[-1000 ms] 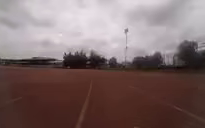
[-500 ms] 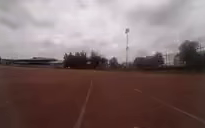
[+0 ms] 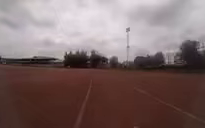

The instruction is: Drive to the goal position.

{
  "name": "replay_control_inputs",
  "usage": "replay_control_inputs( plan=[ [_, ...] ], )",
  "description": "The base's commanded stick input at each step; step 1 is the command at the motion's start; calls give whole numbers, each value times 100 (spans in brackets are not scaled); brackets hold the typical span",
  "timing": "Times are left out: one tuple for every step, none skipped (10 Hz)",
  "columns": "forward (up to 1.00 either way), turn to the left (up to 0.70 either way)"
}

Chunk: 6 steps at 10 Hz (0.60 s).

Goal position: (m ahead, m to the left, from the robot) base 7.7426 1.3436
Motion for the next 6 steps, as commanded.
replay_control_inputs(
  plan=[
    [70, 0],
    [70, 0],
    [70, 0],
    [70, 0],
    [70, 0],
    [70, 0]
  ],
)
